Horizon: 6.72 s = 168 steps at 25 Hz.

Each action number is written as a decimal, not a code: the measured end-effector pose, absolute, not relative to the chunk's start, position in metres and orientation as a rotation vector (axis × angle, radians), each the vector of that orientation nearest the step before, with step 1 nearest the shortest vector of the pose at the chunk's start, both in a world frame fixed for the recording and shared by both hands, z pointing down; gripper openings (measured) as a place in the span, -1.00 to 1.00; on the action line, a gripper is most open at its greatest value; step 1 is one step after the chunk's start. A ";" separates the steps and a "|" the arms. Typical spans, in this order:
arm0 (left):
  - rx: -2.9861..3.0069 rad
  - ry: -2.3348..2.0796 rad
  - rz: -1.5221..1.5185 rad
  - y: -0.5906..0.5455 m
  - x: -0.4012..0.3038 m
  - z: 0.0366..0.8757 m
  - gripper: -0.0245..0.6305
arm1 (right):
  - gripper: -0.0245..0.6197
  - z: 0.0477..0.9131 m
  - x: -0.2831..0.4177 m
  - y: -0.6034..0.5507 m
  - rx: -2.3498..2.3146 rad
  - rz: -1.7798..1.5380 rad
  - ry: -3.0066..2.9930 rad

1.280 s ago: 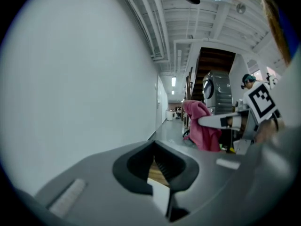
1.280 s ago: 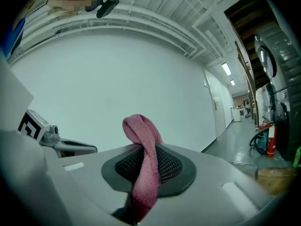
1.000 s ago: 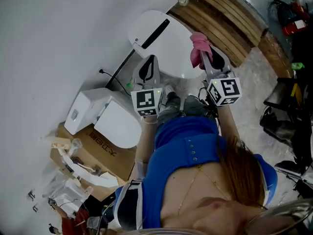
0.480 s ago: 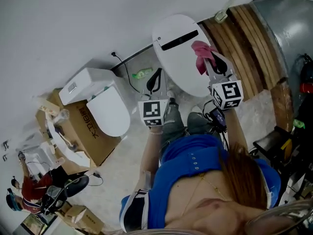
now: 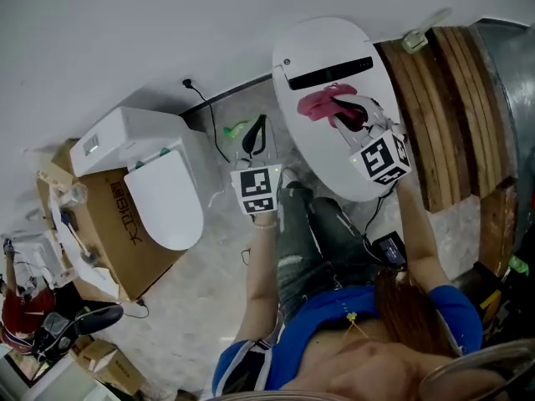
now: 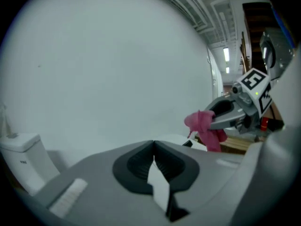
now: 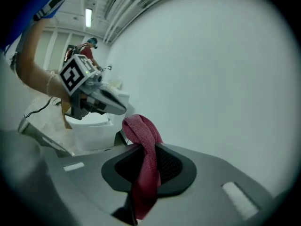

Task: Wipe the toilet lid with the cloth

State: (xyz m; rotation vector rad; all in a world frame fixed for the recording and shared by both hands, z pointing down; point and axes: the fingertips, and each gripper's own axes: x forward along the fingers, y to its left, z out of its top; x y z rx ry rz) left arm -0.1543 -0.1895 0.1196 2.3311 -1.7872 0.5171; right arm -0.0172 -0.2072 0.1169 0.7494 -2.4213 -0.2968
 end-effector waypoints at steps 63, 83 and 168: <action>2.451 -1.832 0.073 -0.224 -0.108 0.269 -0.92 | -0.71 0.363 -0.079 -0.260 0.186 -0.658 -2.063; 2.501 -1.764 0.088 -0.222 -0.092 0.268 -0.92 | -0.70 0.363 -0.035 -0.277 0.264 -0.570 -2.049; 2.602 -1.665 0.349 -0.231 -0.036 0.298 -0.92 | -0.70 0.372 0.182 -0.348 0.723 -0.242 -1.965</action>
